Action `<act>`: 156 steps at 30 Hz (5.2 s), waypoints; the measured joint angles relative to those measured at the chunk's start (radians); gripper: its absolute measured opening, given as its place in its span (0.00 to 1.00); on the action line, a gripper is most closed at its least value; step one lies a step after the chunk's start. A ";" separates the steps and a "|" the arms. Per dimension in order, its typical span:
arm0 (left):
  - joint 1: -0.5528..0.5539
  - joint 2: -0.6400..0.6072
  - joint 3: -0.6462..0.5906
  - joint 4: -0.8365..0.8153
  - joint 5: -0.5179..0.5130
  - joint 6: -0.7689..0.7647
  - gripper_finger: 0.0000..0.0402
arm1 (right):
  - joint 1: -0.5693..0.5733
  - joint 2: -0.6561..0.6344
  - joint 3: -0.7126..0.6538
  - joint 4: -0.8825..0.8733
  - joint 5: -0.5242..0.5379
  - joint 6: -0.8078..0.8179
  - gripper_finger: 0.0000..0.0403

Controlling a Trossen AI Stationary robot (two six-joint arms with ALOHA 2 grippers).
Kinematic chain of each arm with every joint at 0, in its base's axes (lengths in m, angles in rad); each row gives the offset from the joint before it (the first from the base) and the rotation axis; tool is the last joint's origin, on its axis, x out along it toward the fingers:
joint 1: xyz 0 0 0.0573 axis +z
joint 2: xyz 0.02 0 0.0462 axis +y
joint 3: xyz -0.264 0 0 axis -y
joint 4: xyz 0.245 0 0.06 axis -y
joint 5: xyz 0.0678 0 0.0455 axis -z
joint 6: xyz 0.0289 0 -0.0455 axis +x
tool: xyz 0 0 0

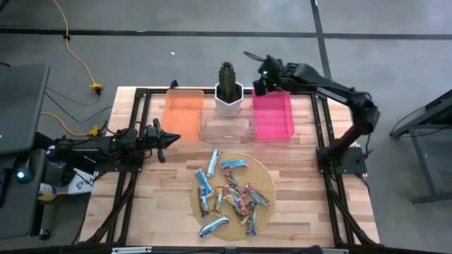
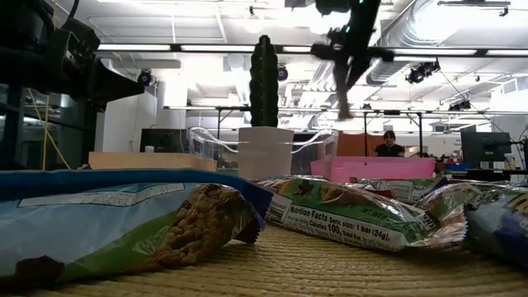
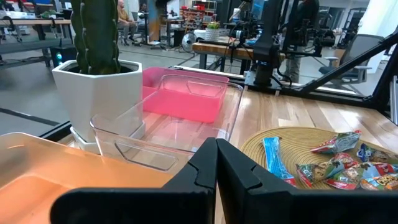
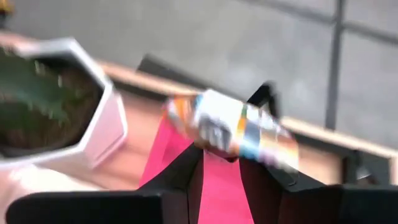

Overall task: Pick and place Granola Bars by type
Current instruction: Put the yellow granola bar into the red bin, then put the red granola bar into the transparent bin

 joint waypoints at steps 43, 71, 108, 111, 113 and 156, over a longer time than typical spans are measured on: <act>0.000 0.000 0.000 0.000 0.000 0.000 0.00 | 0.379 -0.221 0.000 -0.340 -0.490 -0.031 0.22; 0.000 0.000 0.000 0.000 0.000 0.000 0.00 | 0.997 -0.216 -0.541 0.629 -0.463 0.357 0.32; 0.000 0.000 0.000 0.000 0.000 0.000 0.00 | 1.007 0.335 0.455 0.192 -0.166 0.243 0.36; 0.000 0.000 0.000 0.000 0.000 0.000 0.00 | 0.988 0.411 0.534 0.091 -0.224 0.390 0.36; 0.000 0.000 0.000 0.000 0.000 0.000 0.00 | 0.974 0.449 0.547 0.049 -0.286 0.485 0.36; 0.000 0.000 0.000 0.000 0.000 0.000 0.00 | 0.967 0.479 0.106 -0.128 -0.362 0.591 0.45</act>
